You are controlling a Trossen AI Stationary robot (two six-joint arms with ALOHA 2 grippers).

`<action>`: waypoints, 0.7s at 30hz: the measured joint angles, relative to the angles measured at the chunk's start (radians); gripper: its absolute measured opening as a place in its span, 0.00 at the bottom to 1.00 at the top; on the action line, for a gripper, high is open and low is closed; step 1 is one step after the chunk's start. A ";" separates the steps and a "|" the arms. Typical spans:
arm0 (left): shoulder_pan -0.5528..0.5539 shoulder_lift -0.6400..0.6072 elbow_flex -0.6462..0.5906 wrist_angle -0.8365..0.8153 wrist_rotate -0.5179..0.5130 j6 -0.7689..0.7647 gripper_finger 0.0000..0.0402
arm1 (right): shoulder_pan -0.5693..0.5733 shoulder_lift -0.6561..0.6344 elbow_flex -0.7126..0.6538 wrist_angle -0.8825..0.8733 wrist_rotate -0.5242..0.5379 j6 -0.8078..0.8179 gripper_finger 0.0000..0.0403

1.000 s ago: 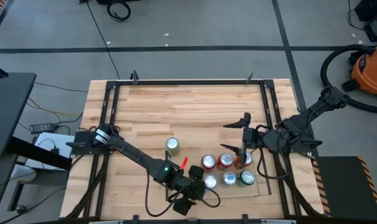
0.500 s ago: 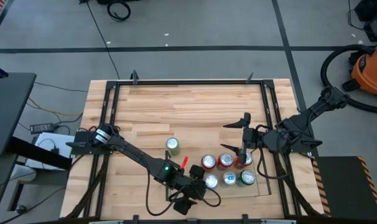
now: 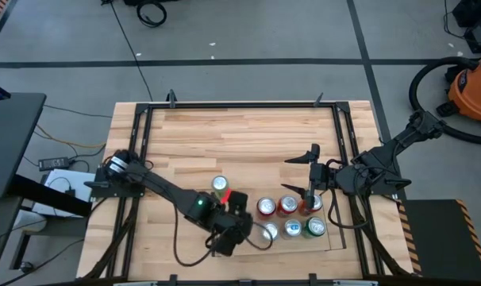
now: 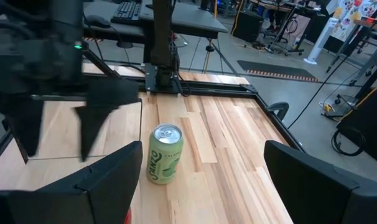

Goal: Place canned beverage on shelf
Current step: Put the light green soda can on the shelf

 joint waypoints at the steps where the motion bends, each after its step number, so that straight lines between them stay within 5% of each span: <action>1: 0.007 -0.005 0.000 -0.005 -0.017 -0.011 0.84 | 0.000 0.000 0.000 0.000 0.000 0.000 0.86; 16: 0.184 -0.039 0.052 -0.278 -0.060 -0.043 0.84 | 0.000 0.000 -0.001 -0.009 -0.006 0.000 0.86; 21: 0.273 -0.043 0.051 -0.327 0.037 -0.111 0.84 | 0.000 0.000 -0.001 -0.001 -0.006 0.000 0.86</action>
